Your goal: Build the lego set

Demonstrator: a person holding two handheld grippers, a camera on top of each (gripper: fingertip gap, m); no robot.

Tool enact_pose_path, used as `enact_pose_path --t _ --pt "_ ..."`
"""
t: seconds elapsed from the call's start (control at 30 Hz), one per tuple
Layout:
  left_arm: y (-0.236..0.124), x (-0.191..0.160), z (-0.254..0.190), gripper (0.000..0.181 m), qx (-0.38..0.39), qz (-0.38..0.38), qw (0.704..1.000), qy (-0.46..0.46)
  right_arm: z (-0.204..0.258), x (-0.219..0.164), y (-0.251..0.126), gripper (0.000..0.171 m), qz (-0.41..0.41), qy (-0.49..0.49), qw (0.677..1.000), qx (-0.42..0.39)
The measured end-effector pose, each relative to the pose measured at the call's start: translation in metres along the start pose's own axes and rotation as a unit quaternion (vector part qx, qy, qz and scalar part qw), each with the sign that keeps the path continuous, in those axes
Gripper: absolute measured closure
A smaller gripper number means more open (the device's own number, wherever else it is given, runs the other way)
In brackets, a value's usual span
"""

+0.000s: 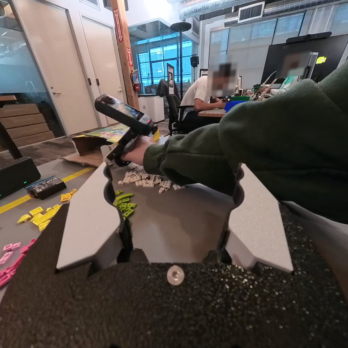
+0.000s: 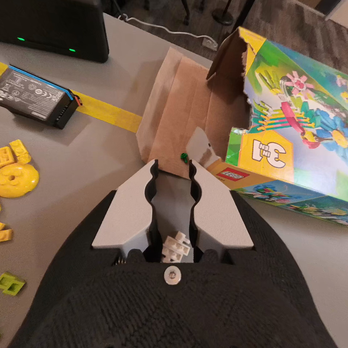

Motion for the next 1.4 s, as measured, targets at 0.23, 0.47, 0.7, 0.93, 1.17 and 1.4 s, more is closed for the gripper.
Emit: enact_pose_path --t 0.23,0.47,0.7,0.93,1.17,1.4 --pt "0.001 0.0 -0.002 0.056 -0.002 -0.001 1.0 0.011 0.0 0.067 -0.024 0.138 0.066 -0.123 0.982 0.13" --pt "0.001 0.0 -0.002 0.057 -0.002 0.0 1.0 0.01 0.011 0.091 0.004 0.136 0.32 -0.566 0.744 0.153" --pt "0.001 -0.001 -0.002 0.057 -0.005 -0.001 1.0 0.011 0.025 0.078 0.04 0.129 0.397 -0.642 0.629 0.187" --pt "0.001 -0.002 -0.001 0.057 -0.008 -0.002 1.0 0.004 0.027 0.066 0.057 0.14 0.453 -0.67 0.563 0.171" --pt "0.001 -0.003 0.0 0.058 -0.008 0.0 1.0 -0.002 0.024 0.061 0.062 0.155 0.457 -0.676 0.556 0.159" --pt "0.001 -0.003 0.003 0.059 -0.003 -0.002 1.0 -0.013 0.033 0.068 0.043 0.165 0.399 -0.675 0.598 0.17"
Point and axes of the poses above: each gripper's, where its closed fingertips meet, y out along the fingers, x out of its top, z = x × y across the jaws, the point moved 10 cm from there along -y, back along the fingers, and after that the axes turned 1 degree about -x, right-handed, at the moved point
